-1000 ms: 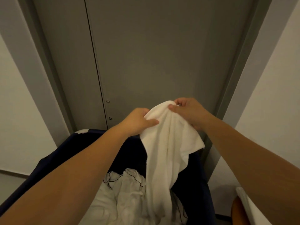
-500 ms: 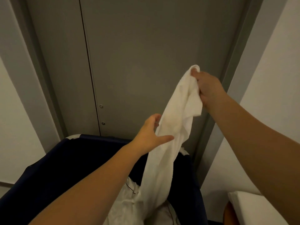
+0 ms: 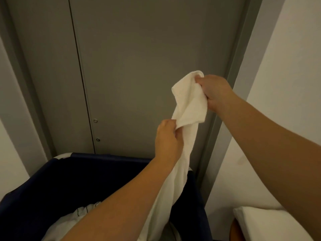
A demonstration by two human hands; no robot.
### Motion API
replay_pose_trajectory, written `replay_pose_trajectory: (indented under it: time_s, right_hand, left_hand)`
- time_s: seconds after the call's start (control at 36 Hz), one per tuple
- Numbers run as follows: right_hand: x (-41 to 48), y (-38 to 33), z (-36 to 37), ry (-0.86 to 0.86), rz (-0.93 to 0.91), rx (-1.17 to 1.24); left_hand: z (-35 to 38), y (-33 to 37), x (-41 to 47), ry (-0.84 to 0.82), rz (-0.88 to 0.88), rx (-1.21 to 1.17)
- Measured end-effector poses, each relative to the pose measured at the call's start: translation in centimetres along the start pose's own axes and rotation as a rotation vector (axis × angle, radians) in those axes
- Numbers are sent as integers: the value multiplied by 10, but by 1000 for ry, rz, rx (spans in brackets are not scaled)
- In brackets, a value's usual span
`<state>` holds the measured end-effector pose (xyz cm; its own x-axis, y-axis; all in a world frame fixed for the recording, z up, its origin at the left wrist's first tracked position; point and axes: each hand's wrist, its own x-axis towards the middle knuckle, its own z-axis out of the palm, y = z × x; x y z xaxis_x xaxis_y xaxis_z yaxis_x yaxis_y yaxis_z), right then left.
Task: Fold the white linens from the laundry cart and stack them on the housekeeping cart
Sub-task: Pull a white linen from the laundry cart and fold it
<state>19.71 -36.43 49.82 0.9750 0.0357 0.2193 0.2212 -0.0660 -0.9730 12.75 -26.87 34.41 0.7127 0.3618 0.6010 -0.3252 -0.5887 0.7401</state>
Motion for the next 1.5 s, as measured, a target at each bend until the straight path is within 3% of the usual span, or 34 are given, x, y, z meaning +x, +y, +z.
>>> replay_pose_trajectory:
  time_s: [0.06,0.22,0.33,0.44,0.61,0.78,0.89,0.97,1.06,1.17,1.33,1.5]
  right_hand:
    - [4,6,-14,3,-15,-113]
    - [0,35,-37,-127,-45,-532]
    - [-12,52,-22,-239,-99,-424]
    - [-19,68,-14,-354,-89,-493]
    - [-27,89,4,-462,175,-144]
    - [-12,97,-4,-233,-50,-574]
    - [-15,103,-8,-380,-109,-686]
    - [-14,100,-20,-379,-141,-661]
    - [-11,100,-35,-388,-157,-769]
    - [-10,115,-36,-569,-118,-987]
    - [-16,140,1,-651,-216,-809]
    - [-24,135,22,-500,-146,-374]
  left_hand:
    - [-9,-7,4,0,-71,-121]
    - [-42,-22,26,-100,-25,-102]
    - [-48,-29,28,-149,-20,-118]
    - [-51,-36,26,-192,-61,-126]
    - [-51,-39,26,-295,-99,-75]
    - [-62,-47,25,-492,-221,-81]
    - [-59,-54,33,-445,-372,3]
    - [-62,-69,36,-449,-439,79]
    - [-66,-78,35,-396,-419,136]
    - [-63,-68,39,-387,-299,82]
    - [-55,-43,39,-432,-137,-70]
    - [-65,-47,33,-428,-158,-170]
